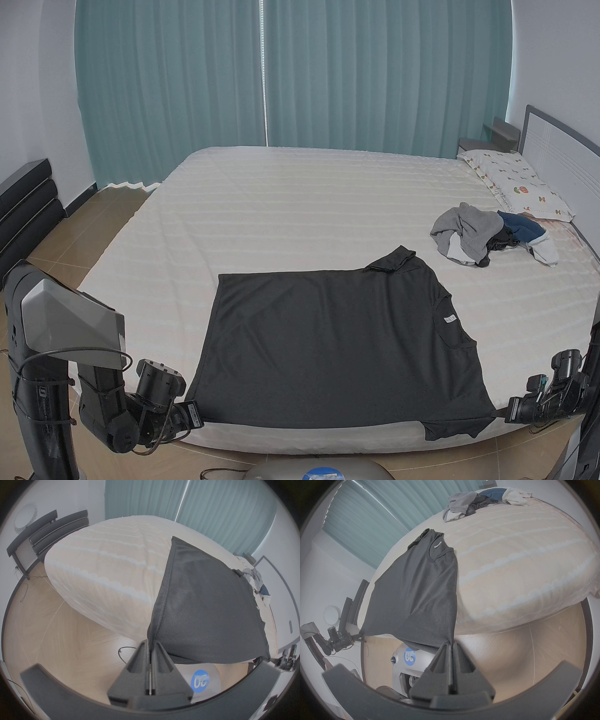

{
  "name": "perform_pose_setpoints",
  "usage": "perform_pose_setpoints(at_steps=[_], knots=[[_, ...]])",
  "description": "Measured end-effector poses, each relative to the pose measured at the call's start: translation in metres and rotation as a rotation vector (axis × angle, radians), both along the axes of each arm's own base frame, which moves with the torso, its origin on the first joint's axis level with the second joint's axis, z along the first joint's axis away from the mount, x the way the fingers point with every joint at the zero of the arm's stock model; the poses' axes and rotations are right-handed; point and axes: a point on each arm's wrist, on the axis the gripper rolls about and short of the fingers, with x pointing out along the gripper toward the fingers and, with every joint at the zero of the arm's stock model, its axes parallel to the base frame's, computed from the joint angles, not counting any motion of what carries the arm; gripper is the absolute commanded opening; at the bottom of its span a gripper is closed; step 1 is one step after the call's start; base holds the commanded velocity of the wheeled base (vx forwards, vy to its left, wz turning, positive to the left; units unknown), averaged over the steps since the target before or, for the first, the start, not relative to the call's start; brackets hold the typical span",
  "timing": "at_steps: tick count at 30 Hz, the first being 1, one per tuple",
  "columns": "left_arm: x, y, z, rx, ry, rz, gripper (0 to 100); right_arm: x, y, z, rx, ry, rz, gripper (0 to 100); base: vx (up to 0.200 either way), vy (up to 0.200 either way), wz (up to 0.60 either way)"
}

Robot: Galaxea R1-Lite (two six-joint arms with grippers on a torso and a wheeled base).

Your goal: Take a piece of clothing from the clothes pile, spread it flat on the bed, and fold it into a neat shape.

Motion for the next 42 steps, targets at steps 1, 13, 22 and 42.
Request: perform_pose_setpoints(at_steps=[1,13,22,42], knots=[[-0.002,0.000,0.000,0.005,0.006,-0.007,0,0.000,0.000,0.001,0.000,0.001,0.000,0,0.000,0.000,0.00],[-0.021,0.002,0.000,0.064,0.062,-0.079,0,-0.010,0.003,0.010,0.002,0.046,0.020,0,0.000,0.000,0.00],[-0.030,0.003,0.002,0.082,0.081,-0.101,0,-0.016,0.007,0.018,0.007,0.074,0.036,0,0.000,0.000,0.00],[0.035,-0.005,0.038,-0.151,-0.231,0.148,0,0.047,0.015,0.052,0.016,-0.258,-0.052,0,0.000,0.000,0.00]])
